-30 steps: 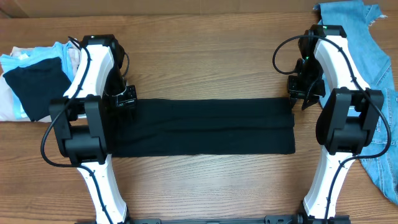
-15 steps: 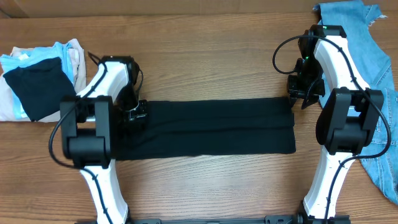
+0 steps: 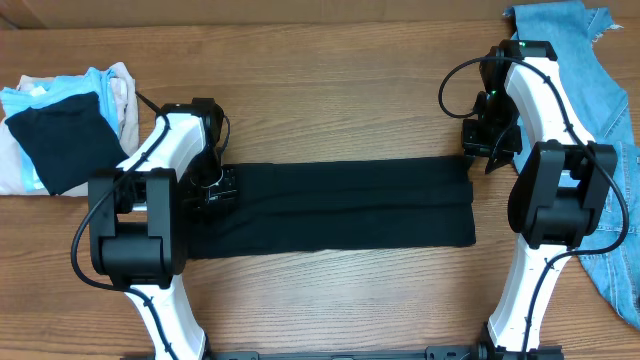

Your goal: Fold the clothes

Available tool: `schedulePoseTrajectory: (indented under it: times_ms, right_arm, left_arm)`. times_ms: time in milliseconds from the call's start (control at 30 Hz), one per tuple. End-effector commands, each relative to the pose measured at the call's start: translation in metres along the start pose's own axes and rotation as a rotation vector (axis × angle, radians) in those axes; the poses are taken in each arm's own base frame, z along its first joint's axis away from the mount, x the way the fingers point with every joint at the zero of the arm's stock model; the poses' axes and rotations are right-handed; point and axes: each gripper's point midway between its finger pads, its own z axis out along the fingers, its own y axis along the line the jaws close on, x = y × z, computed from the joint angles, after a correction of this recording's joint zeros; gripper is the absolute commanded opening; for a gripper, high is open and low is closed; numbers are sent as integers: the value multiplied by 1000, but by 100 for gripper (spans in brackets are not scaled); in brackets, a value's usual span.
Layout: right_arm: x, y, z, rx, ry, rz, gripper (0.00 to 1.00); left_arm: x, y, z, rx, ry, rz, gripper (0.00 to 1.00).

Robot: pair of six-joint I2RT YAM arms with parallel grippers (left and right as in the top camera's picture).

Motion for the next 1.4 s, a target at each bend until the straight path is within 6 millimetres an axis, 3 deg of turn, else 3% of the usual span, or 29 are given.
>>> schedulePoseTrajectory:
  times_ms: [0,67,167,300,433,600,800,1000,1167,1367]
  right_arm:
    - [2,7,-18,-72,-52,-43,41]
    - [1,16,-19,-149,-56,-83,42]
    - [-2,10,-20,-176,-64,-67,43]
    - [-3,-4,-20,-218,-62,-49,43]
    - [1,-4,-25,-380,-56,-82,43]
    - [8,13,-25,-565,-52,-174,44]
    - [18,25,4,-575,9,-192,46]
    - [29,48,35,-582,54,-232,49]
    - [26,71,59,-568,40,-227,54]
    - [18,89,73,-549,13,-184,52]
  left_arm:
    - [4,33,65,-146,83,-51,45]
    - [-7,39,64,-122,58,-76,47]
    - [-28,51,53,-67,15,-108,48]
    - [-56,61,23,-3,-40,-112,49]
    - [-68,59,-4,27,-67,-95,49]
    - [-66,45,-25,74,-50,-74,52]
    - [-54,49,-49,51,-6,-79,55]
    - [-57,58,-74,6,-33,-110,55]
    - [-61,55,-79,19,-48,-109,55]
    - [-60,54,-79,18,-48,-104,55]
